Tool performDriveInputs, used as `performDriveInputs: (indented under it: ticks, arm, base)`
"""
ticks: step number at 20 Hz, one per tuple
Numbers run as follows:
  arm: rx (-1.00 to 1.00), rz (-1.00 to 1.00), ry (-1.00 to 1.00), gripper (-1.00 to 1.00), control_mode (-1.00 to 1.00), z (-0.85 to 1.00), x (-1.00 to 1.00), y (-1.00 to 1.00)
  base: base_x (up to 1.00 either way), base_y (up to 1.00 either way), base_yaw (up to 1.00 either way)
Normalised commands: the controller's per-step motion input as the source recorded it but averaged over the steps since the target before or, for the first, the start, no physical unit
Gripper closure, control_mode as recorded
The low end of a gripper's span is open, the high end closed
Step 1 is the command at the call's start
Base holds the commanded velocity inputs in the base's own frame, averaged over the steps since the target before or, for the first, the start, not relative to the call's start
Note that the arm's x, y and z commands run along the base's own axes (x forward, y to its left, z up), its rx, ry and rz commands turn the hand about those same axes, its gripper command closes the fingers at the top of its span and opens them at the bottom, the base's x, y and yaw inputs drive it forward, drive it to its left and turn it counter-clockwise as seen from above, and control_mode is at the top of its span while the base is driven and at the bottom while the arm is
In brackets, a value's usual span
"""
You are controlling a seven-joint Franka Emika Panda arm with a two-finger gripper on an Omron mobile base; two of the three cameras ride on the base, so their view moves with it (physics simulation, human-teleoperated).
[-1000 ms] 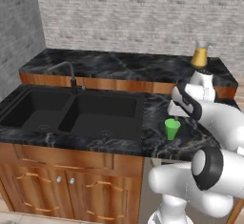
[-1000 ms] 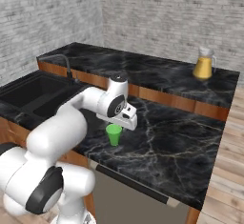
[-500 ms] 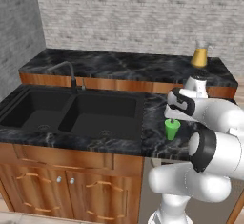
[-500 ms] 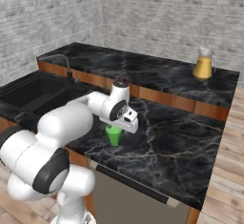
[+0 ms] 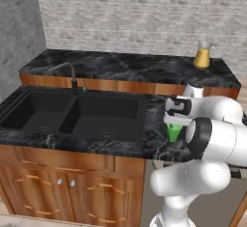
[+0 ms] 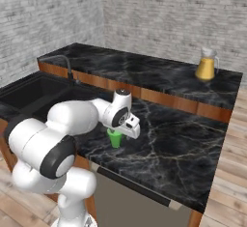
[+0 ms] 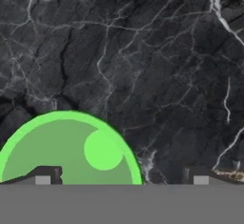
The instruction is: Place the pitcher and cup on the dining counter for serving.
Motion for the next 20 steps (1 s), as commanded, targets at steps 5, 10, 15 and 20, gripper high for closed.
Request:
performDriveInputs:
  ticks: [5,10,15,20]
  arm:
    - [0.0,-0.02,0.0,-1.0,-1.0,-0.27,0.12,0.0]
    - [0.0,-0.01,0.0,1.0,-1.0,-0.23,0.01,0.0]
    - [0.0,0.0,0.0,1.0,-1.0,0.0,0.0,0.0]
    - [0.0,0.0,0.0,1.0,-1.0,0.01,0.0,0.0]
  base:
    - [0.0,0.0,0.0]
    - [0.0,0.0,0.0]
    - [0.0,0.0,0.0]
    - [0.0,0.0,0.0]
